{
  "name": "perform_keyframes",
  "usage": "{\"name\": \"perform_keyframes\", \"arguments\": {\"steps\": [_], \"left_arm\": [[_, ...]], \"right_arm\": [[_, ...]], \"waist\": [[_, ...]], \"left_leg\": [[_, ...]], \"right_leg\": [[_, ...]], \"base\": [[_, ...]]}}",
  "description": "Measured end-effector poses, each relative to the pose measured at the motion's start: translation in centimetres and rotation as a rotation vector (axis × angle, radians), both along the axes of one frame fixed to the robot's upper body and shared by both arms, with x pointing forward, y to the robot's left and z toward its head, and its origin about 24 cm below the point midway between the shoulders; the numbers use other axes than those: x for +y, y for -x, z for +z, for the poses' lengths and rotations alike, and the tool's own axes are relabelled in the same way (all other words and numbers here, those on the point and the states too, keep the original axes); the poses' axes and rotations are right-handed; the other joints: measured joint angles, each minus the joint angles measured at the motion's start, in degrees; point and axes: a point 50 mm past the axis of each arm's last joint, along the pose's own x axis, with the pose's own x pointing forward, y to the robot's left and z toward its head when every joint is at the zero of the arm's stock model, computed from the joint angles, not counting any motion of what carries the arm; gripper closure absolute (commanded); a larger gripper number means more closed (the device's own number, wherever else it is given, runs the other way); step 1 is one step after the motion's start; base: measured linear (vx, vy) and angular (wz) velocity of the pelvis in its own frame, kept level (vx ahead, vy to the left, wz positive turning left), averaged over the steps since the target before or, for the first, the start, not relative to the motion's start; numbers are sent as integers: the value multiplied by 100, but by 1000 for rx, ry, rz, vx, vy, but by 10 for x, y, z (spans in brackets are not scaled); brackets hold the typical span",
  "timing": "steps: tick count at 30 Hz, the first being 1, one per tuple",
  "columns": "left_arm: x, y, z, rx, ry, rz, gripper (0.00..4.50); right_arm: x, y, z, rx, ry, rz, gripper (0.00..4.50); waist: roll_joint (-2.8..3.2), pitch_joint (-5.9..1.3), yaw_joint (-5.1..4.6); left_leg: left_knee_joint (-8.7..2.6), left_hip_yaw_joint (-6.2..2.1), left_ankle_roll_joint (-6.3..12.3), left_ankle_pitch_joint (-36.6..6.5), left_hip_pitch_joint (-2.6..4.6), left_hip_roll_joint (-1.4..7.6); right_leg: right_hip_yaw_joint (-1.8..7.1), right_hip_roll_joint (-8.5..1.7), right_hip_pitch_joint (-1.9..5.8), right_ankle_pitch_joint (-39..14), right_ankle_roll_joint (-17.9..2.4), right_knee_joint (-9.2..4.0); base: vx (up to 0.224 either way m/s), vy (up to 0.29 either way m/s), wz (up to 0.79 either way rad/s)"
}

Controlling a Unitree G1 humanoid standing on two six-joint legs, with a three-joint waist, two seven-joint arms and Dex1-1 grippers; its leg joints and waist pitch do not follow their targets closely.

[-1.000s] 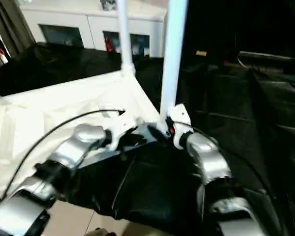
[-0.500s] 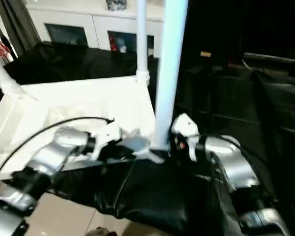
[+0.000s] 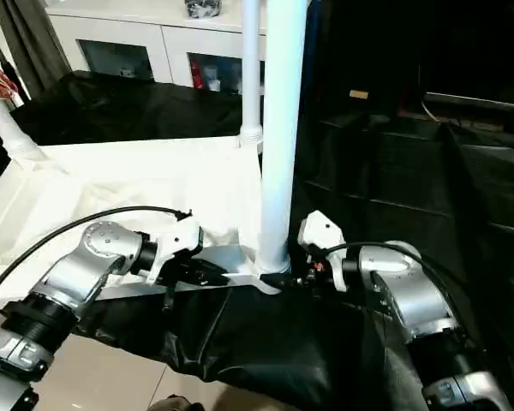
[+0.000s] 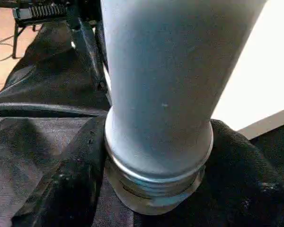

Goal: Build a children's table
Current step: Rotate leg to tighten

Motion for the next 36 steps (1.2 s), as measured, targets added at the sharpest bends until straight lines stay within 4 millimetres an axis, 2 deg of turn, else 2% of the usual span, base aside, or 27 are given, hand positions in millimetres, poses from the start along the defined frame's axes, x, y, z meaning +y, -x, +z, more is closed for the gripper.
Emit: {"name": "perform_keyframes", "arguments": {"steps": [8, 14, 18, 22, 24, 26, 29, 30, 33, 36], "left_arm": [[-6, -3, -2, -16, 5, 40, 450], [-24, -19, -3, -62, 5, 195, 450], [-43, -33, -3, -104, -5, 351, 450], [-58, -37, -3, -127, 6, 430, 450], [-60, -37, -3, -138, 0, 436, 450], [-60, -37, -3, -144, -4, 433, 450], [-61, -37, -4, -141, -4, 423, 450], [-60, -36, -4, -140, -2, 414, 450], [-61, -35, -3, -146, 1, 389, 450], [-60, -32, -3, -144, 11, 351, 450]], "right_arm": [[2, -2, -4, 1, -27, -67, 177], [6, -18, -14, -32, -82, -351, 177], [25, -40, -20, -51, -136, -649, 177], [34, -49, -21, -80, -143, -813, 177], [38, -51, -22, -89, -151, -842, 177], [39, -51, -22, -85, -168, -855, 108], [40, -51, -21, -68, -203, -856, 105], [39, -51, -21, -65, -210, -853, 79], [37, -50, -20, -68, -204, -829, 56], [31, -50, -20, -77, -171, -764, 56]], "waist": [[1, 0, 12], [-1, 0, -70], [-3, -3, -157], [-2, -4, -173], [0, -6, -176], [1, -6, -177], [5, -6, -174], [7, -6, -171], [10, -3, -167], [17, -2, -137]], "left_leg": [[2, 0, -1, 0, 4, 0], [4, 0, -2, 1, 12, -2], [0, -1, -4, 2, 14, -1], [1, 0, -4, 2, 12, -2], [0, 0, -3, 1, 11, -3], [0, -1, -3, 1, 11, -3], [0, 0, -3, 1, 11, -3], [0, -1, -3, 1, 11, -3], [-1, 0, -3, 1, 10, -3], [-1, -1, -3, 1, 8, -3]], "right_leg": [[0, 0, 2, 1, -1, 7], [3, 0, 4, 5, -6, 12], [2, 1, -1, 5, -6, 16], [2, 1, 4, 4, -5, 3], [2, 1, 4, 4, -5, -2], [2, 1, 4, 4, -5, -1], [2, 0, 4, 4, -5, -1], [2, 1, 4, 4, -5, -1], [2, 1, 4, 4, -5, -1], [1, 0, 4, 4, -5, -3]], "base": [[0, 0, 0], [0, 0, 0], [0, 0, 0], [0, 0, 0], [0, 0, 0], [0, 0, 0], [0, 0, 0], [0, 0, 0], [0, 0, 0], [0, 0, 0]]}}
